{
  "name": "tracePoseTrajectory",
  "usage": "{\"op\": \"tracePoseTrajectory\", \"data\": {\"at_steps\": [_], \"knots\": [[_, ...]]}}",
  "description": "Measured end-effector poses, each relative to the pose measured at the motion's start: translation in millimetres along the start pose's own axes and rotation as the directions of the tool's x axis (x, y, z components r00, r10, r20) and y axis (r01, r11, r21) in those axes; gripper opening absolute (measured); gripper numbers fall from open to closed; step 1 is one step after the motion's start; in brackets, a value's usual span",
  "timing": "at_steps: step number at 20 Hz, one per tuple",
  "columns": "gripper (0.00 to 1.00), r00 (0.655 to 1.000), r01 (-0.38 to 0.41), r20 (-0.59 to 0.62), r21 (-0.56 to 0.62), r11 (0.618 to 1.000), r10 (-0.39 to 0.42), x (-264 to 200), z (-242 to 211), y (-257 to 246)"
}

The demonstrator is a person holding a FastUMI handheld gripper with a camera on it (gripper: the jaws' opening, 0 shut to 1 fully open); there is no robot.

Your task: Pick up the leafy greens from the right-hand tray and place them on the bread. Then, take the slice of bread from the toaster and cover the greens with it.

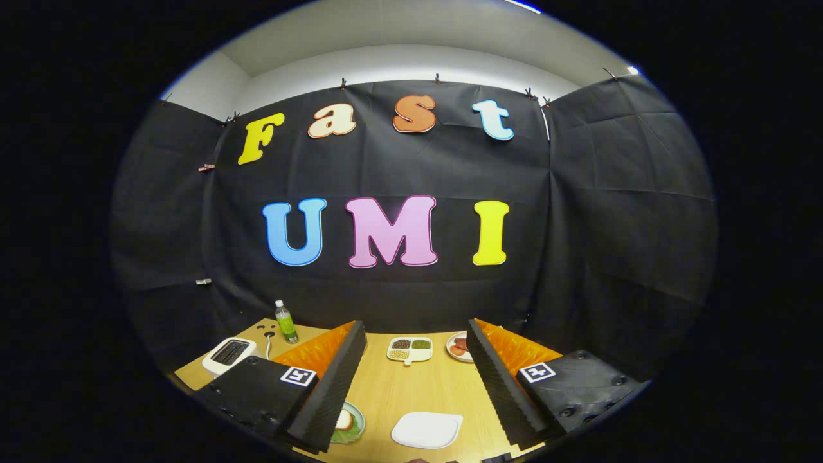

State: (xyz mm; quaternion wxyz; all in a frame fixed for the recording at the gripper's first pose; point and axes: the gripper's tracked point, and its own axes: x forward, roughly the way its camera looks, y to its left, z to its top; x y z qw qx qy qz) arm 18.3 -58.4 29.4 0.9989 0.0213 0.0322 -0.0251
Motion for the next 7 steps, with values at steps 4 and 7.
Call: {"op": "tracePoseTrajectory", "data": {"at_steps": [4,7], "knots": [[0.98,1.000,-0.015,-0.010,0.026,1.000,0.015,9.1,-0.2,-5.6],[0.99,0.999,-0.036,0.003,0.030,0.999,0.036,16.2,3.7,-0.7]]}}
